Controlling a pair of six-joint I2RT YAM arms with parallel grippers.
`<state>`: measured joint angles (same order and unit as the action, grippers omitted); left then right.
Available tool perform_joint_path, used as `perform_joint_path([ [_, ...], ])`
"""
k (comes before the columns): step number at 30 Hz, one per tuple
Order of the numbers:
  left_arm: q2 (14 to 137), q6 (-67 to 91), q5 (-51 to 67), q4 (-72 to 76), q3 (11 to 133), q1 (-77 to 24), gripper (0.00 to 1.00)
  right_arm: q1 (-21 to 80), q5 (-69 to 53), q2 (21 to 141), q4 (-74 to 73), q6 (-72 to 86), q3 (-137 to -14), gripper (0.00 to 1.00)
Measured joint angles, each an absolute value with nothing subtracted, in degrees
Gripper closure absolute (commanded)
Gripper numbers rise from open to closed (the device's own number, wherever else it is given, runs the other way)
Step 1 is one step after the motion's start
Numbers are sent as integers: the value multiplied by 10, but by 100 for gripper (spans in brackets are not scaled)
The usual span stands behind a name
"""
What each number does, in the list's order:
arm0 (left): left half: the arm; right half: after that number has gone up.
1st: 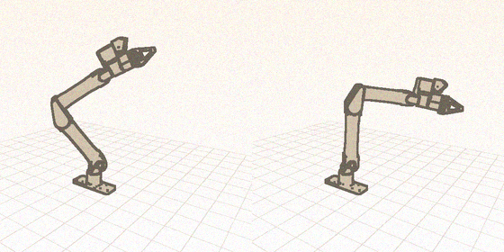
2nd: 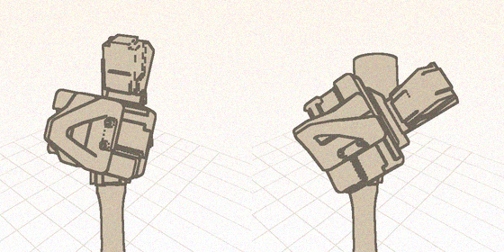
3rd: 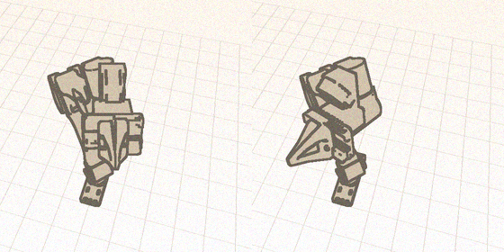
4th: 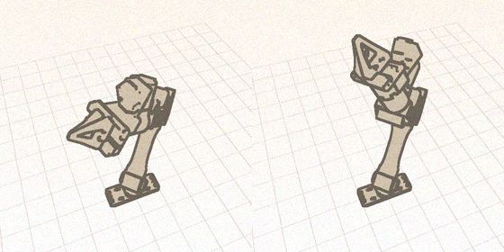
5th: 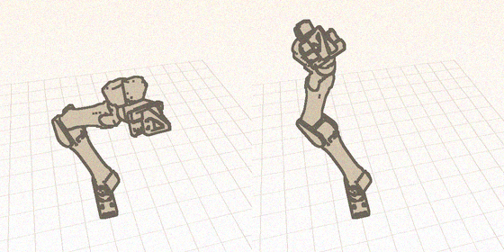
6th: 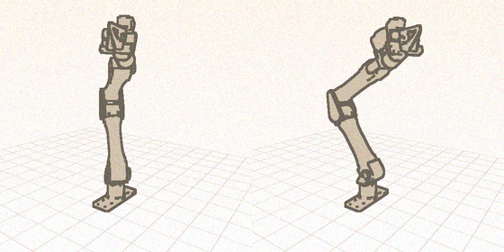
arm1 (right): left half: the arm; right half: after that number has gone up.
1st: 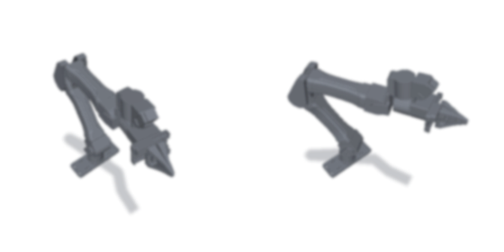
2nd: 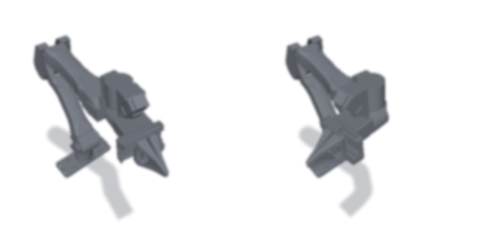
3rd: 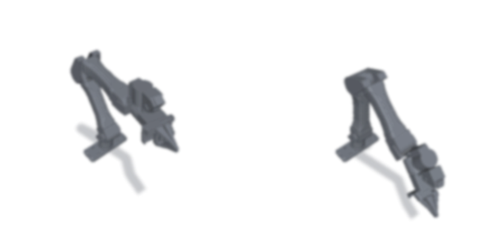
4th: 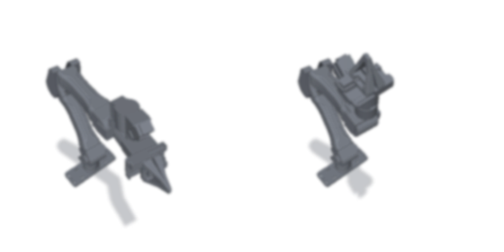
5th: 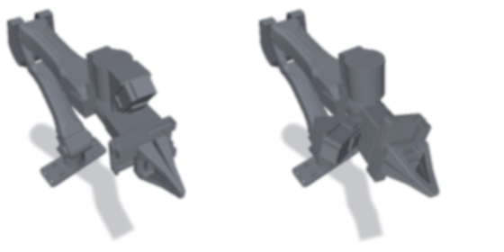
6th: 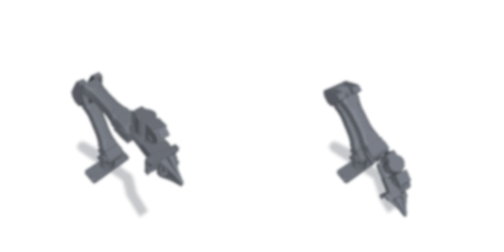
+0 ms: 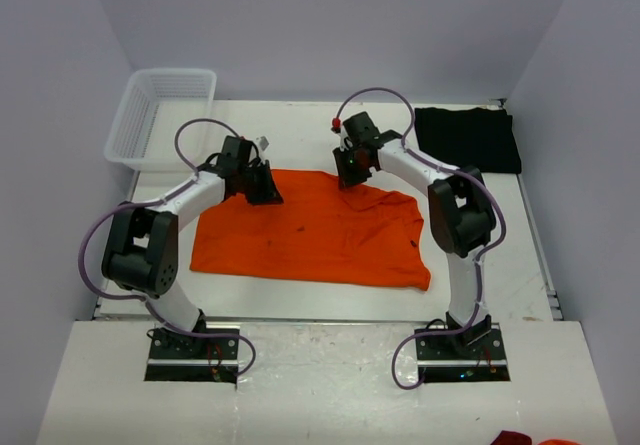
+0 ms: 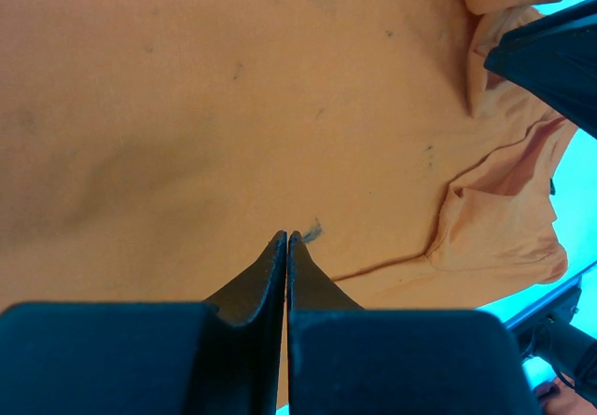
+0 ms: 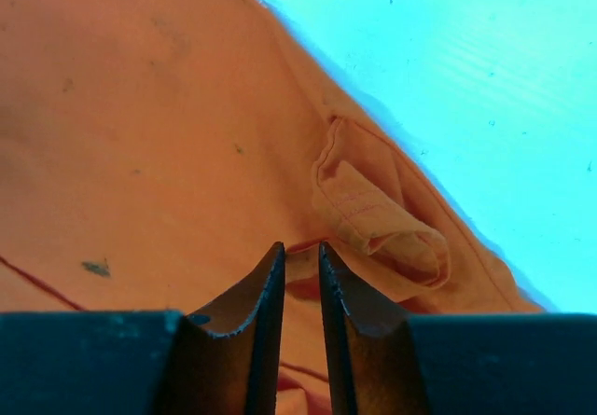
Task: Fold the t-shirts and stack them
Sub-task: Grap the side of the flattened tshirt furthest away from the robot with both arms
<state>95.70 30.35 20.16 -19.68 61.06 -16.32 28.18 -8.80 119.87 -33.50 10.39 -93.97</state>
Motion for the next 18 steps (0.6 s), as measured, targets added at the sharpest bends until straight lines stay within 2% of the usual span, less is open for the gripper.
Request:
perform_joint_path([
  [5,946,303,211,-196,611,-157,100,282,-85,1207,-339,104,-947,78],
  [12,936,300,225,-193,610,-155,100,282,-85,1209,-343,105,-947,69],
  [18,936,294,238,-185,599,-152,100,283,-85,1209,-343,105,-944,67],
])
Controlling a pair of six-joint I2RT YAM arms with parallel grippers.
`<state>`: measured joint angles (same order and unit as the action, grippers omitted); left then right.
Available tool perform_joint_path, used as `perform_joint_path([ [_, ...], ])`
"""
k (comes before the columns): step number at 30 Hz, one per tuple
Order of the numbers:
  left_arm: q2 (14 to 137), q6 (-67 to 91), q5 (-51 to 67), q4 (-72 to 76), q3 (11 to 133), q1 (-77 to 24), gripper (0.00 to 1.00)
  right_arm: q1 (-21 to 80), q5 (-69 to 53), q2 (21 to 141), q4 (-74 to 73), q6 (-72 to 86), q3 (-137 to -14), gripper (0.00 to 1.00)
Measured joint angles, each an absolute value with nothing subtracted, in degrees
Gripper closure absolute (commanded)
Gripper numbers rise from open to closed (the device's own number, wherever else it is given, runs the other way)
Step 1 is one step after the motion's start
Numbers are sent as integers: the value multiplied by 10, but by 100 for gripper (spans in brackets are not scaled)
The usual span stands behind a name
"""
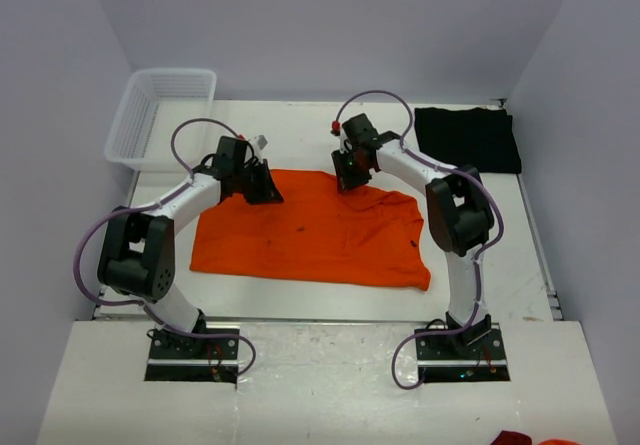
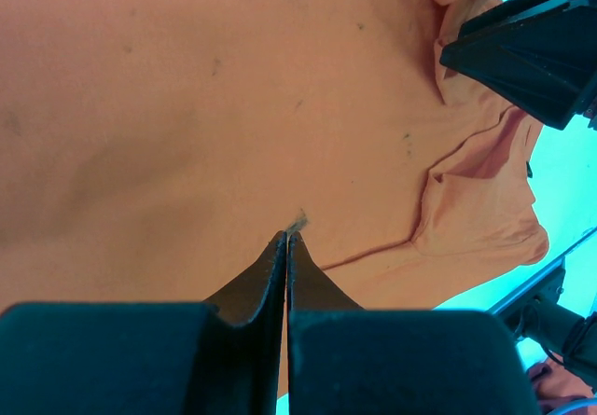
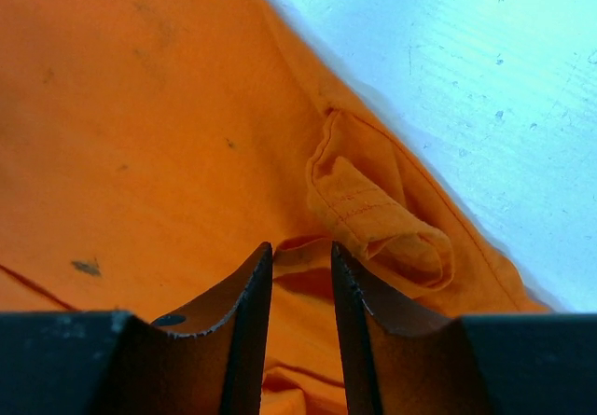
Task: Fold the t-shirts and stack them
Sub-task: Grap the side of the flattened tshirt furthest away from the robot with both arms
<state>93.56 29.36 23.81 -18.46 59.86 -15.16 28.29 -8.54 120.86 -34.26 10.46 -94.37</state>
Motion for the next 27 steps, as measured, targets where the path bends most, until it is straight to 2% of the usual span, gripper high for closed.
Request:
perform_joint_path([
  [14,927,294,251,-176,591,-145,100,289,-87,1209,-342,105,-936,67],
  [27,926,294,261,-172,591,-142,100,289,-82,1232,-345,114,-936,75],
])
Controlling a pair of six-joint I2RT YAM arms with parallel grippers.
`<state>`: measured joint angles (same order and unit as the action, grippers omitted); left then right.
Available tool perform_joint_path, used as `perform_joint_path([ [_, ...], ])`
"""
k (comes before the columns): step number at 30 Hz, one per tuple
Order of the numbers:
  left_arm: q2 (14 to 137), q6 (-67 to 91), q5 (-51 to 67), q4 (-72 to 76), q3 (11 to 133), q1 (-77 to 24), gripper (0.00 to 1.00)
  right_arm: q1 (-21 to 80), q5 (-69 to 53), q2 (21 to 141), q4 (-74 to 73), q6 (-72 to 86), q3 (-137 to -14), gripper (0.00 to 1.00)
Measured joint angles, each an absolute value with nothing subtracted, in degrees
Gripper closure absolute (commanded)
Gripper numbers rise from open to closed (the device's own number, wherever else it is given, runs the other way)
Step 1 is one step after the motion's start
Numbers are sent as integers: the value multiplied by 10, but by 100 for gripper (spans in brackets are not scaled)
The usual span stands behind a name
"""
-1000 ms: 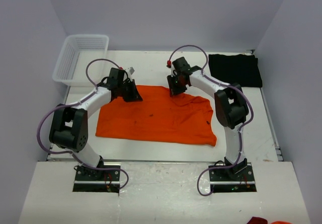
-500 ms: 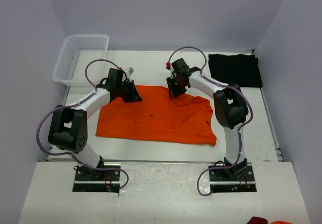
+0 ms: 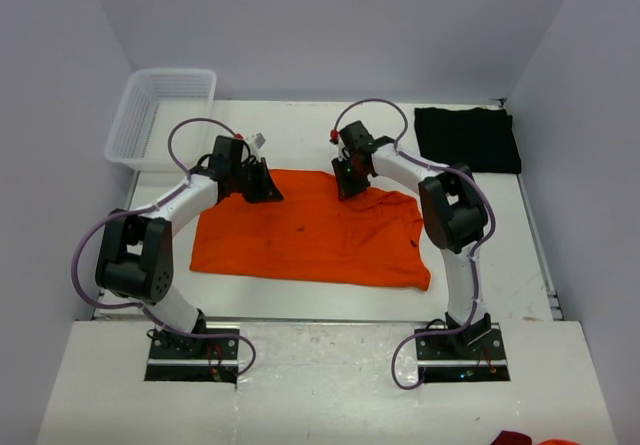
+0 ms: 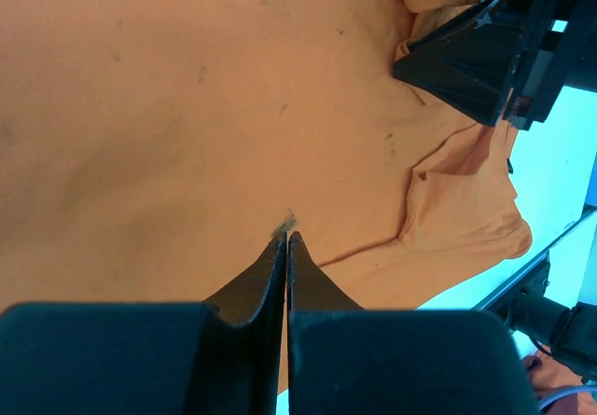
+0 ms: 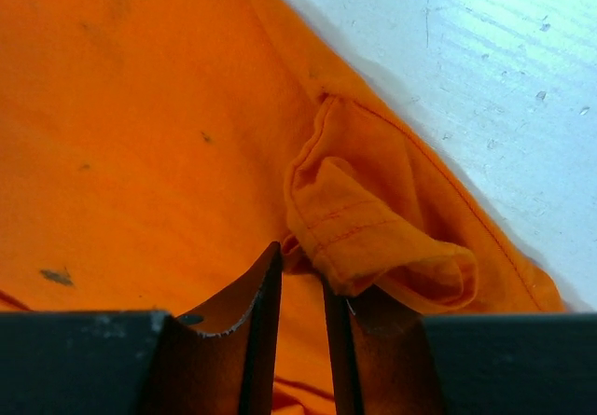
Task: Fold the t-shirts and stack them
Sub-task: Grap the side of the flattened tshirt furthest away from the robot with both arms
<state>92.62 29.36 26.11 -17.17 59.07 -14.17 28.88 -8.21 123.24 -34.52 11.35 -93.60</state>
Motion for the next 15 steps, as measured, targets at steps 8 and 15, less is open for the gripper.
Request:
perform_joint_path([
  [8,925,294,269,-167,584,-139,100,289,-70,1235,-347,121,-936,94],
  [15,925,294,264,-163,582,-139,100,289,-62,1235,-347,126,-936,100],
])
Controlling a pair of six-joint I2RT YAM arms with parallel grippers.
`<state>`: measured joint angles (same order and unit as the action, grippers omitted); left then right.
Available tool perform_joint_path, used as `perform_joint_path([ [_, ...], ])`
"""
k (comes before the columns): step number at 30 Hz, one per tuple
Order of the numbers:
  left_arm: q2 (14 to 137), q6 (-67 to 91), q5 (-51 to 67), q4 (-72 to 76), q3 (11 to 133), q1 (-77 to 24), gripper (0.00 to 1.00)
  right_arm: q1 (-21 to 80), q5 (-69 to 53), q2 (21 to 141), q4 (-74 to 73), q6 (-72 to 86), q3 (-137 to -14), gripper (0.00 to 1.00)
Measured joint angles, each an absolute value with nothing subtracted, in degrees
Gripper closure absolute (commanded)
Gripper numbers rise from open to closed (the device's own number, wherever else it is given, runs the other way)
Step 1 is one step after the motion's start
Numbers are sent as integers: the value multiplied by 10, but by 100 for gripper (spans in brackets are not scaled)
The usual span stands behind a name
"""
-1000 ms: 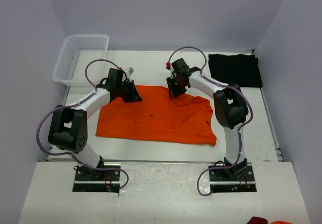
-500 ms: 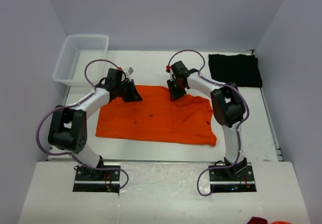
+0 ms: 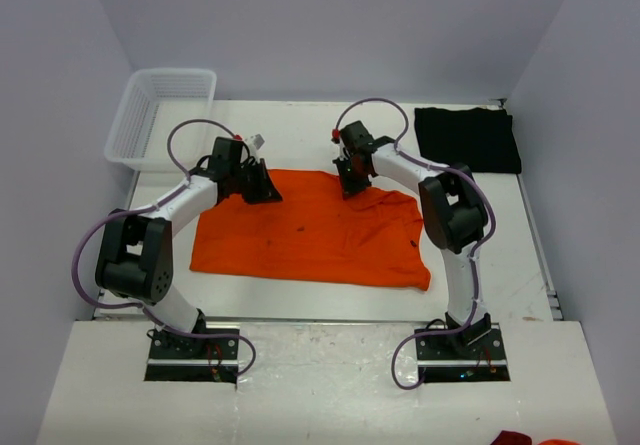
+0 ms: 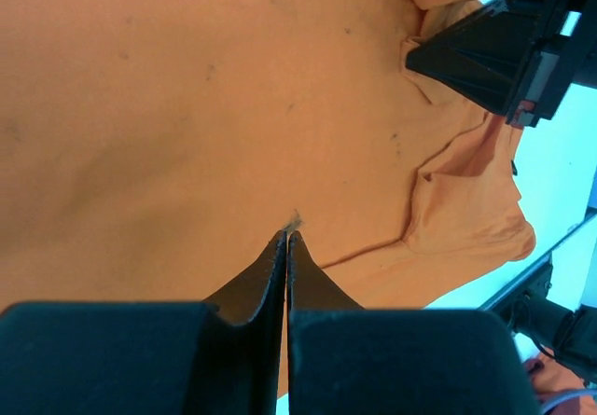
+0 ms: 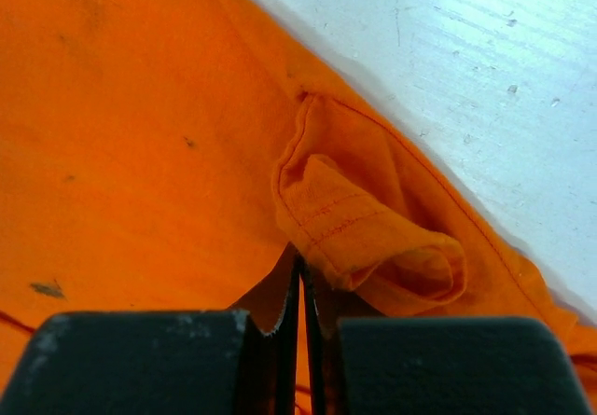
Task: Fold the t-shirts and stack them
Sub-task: Grap the side of the flattened tshirt furthest away from the robot with both arms
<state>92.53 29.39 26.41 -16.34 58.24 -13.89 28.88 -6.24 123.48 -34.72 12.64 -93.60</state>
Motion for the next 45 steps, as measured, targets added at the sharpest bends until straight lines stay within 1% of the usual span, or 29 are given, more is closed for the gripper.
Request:
perform_joint_path([
  [2,925,294,257,-163,582,-139,100,289,-56,1233,-347,126,-936,100],
  [6,925,295,198,-172,583,-139,100,289,-48,1215,-348,126,-929,100],
  [9,926,294,155,-195,591,-139,95,289,-37,1193,-351,126,-927,100],
  [12,934,294,111,-222,627,-139,86,289,-26,1168,-354,126,-928,100],
  [13,938,294,100,-225,640,-139,73,289,-23,1161,-355,125,-928,100],
  [16,958,294,68,-238,684,-139,65,289,-19,1148,-363,123,-934,100],
  [19,991,291,43,-260,738,-136,61,289,-7,1147,-366,120,-940,100],
  [23,1053,281,9,-286,819,-128,60,287,15,1147,-379,119,-940,100],
  [27,1108,268,-12,-311,875,-107,59,276,37,1147,-394,117,-949,100],
  [34,1191,243,-56,-361,973,-65,62,248,48,1136,-399,114,-950,100],
  [45,1251,215,-104,-404,1008,-49,65,224,36,1123,-398,113,-950,100],
])
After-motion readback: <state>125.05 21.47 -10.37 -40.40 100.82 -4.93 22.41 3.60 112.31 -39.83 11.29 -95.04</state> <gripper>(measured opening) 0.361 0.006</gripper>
